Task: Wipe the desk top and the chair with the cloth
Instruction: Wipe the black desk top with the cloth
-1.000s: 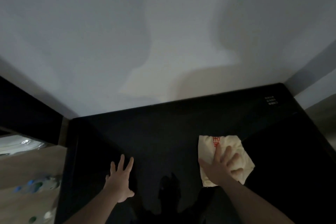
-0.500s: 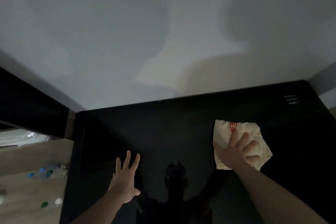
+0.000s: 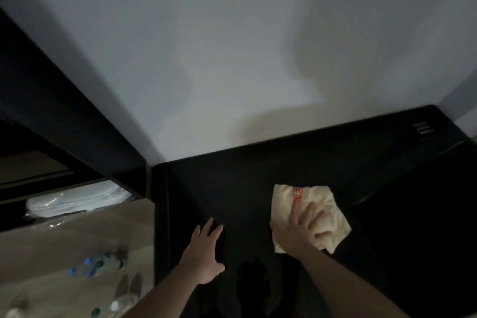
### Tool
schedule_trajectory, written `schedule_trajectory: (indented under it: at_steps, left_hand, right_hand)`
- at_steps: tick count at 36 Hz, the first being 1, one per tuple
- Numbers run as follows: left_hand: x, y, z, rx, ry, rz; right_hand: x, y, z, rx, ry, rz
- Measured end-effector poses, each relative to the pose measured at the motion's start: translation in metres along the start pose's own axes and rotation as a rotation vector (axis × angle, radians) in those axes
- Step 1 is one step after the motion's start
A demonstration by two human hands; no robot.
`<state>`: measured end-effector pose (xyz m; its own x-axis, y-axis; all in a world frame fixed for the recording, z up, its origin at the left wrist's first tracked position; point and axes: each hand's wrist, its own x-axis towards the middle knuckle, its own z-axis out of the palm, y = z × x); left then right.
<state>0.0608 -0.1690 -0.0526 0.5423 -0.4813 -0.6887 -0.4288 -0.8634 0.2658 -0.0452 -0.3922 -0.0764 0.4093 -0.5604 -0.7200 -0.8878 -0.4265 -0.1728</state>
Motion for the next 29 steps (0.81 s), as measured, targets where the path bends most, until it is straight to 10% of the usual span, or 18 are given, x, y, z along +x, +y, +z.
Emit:
schedule_trajectory:
  at_steps: [11, 29]
  left_hand:
    - [-0.039, -0.129, 0.002, 0.115, 0.007, -0.126]
    - [-0.01, -0.132, 0.012, 0.122, 0.128, -0.058]
  right_hand:
    - [-0.036, -0.009, 0.032, 0.156, -0.039, -0.04]
    - [0.014, -0.043, 0.017, 0.072, 0.023, 0.045]
